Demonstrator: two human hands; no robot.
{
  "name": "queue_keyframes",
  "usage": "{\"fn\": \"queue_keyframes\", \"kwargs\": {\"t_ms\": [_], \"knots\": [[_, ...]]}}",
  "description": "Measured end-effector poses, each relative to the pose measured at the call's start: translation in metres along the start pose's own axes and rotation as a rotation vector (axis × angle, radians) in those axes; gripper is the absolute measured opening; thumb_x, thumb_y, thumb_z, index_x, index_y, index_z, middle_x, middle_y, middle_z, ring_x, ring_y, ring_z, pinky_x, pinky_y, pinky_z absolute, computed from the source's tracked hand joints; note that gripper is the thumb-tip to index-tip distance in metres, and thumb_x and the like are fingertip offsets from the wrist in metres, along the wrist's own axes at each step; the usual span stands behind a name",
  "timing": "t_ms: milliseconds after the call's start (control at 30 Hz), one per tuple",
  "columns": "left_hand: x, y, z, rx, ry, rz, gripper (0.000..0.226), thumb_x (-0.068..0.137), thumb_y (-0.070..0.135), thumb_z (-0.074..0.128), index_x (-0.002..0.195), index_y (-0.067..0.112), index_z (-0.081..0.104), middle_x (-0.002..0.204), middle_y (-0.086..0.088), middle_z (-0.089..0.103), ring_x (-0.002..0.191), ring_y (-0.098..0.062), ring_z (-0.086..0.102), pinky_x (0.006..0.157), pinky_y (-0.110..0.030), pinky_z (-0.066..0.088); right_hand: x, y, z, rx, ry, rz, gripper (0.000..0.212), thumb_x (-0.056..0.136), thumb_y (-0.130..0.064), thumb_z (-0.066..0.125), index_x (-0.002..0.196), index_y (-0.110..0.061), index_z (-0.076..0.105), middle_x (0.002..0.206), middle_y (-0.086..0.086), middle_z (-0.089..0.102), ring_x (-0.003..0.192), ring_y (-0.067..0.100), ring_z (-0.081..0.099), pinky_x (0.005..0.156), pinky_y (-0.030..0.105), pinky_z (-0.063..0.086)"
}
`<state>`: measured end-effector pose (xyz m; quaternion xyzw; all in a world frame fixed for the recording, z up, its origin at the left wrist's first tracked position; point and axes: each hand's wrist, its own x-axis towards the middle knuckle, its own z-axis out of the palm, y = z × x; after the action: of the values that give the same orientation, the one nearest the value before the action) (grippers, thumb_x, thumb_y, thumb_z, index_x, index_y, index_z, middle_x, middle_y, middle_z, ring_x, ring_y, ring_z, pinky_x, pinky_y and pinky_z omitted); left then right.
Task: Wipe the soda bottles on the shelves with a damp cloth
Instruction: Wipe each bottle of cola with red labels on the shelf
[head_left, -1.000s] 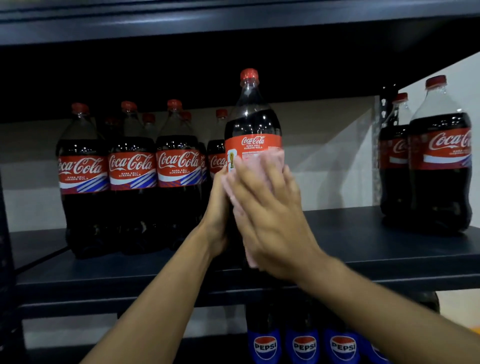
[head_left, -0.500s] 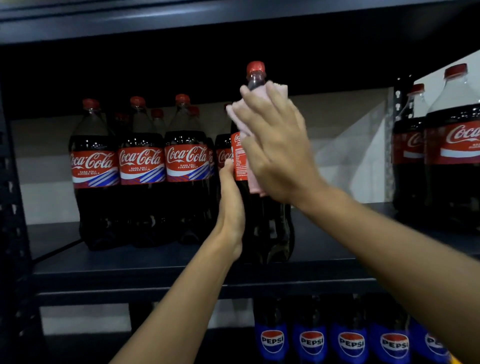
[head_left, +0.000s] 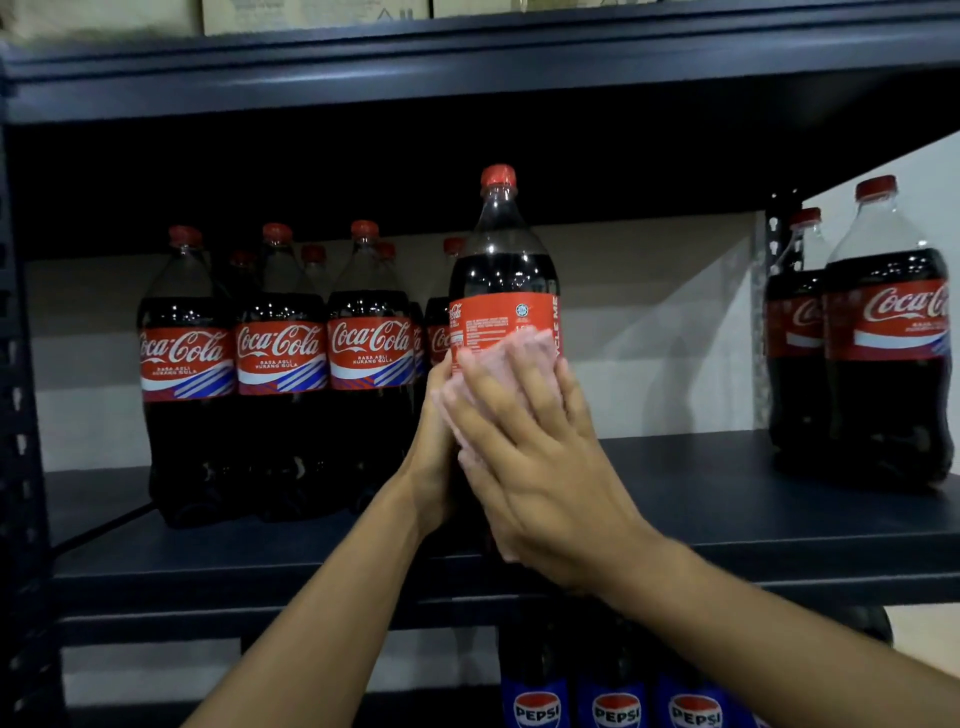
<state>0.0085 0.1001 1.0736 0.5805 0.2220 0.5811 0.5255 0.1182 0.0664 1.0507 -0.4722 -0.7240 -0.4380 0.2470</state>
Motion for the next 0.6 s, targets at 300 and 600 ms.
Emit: {"fn": "queue_keyframes", "kwargs": {"t_ms": [300,600], "knots": [[-0.010,0.005,0.007,0.085,0.143,-0.022,0.074,0.104,0.072,0.026,0.128,0.023,0.075,0.117,-0.014,0.079,0.108,-0.027,0.077,0.100,-0.047,0.058,0.115,0.084,-0.033,0.722,0.322,0.095,0.055,0.105,-0.040,0.030,0.157,-0.027,0.041,0.169,-0.001,0.026,0.158,0.017,0.010,0.128,0.042,0.012],[0.005,-0.011,0.010,0.034,0.151,0.143,0.059,0.112,0.056,0.021,0.125,0.031,0.072,0.123,0.002,0.078,0.118,-0.012,0.071,0.104,-0.034,0.052,0.023,-0.013,0.013,0.347,0.028,0.242,0.054,0.107,-0.036,0.039,0.153,-0.008,0.046,0.160,0.016,0.041,0.154,0.027,0.029,0.126,0.038,0.020]]}}
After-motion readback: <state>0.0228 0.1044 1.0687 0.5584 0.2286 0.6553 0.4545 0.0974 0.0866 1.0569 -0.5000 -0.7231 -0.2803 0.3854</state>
